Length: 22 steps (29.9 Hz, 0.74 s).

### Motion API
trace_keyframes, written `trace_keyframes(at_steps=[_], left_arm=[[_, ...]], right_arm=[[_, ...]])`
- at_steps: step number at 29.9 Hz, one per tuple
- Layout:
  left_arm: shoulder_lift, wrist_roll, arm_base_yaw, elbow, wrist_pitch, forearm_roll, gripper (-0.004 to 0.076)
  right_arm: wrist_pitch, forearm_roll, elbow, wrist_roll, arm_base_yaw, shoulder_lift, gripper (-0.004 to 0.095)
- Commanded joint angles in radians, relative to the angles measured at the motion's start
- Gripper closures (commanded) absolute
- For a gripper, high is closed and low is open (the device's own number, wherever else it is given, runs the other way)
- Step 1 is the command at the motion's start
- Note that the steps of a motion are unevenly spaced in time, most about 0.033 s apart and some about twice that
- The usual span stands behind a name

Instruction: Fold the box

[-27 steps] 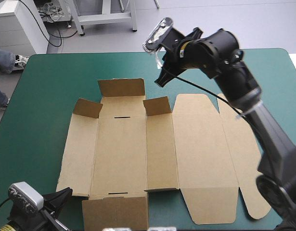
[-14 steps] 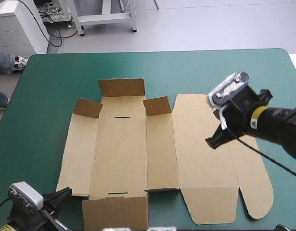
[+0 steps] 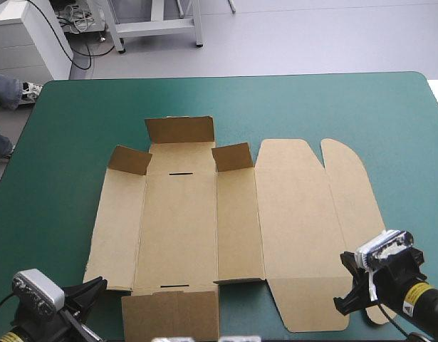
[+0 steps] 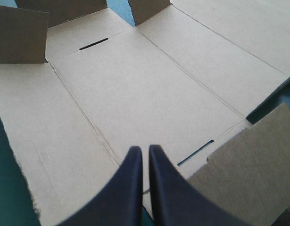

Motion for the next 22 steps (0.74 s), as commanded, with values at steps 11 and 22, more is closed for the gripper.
trace_keyframes(at_steps=[11, 22], left_arm=[[0.016, 0.002, -0.004, -0.022, -0.063, -0.019, 0.0287], [0.048, -0.049, -0.004, -0.024, -0.219, -0.026, 0.0316]], right_arm=[[-0.206, 0.041, 0.118, 0.006, -0.002, -0.196, 0.0927], [-0.218, 0.057, 0.123, 0.006, -0.002, -0.196, 0.0928]])
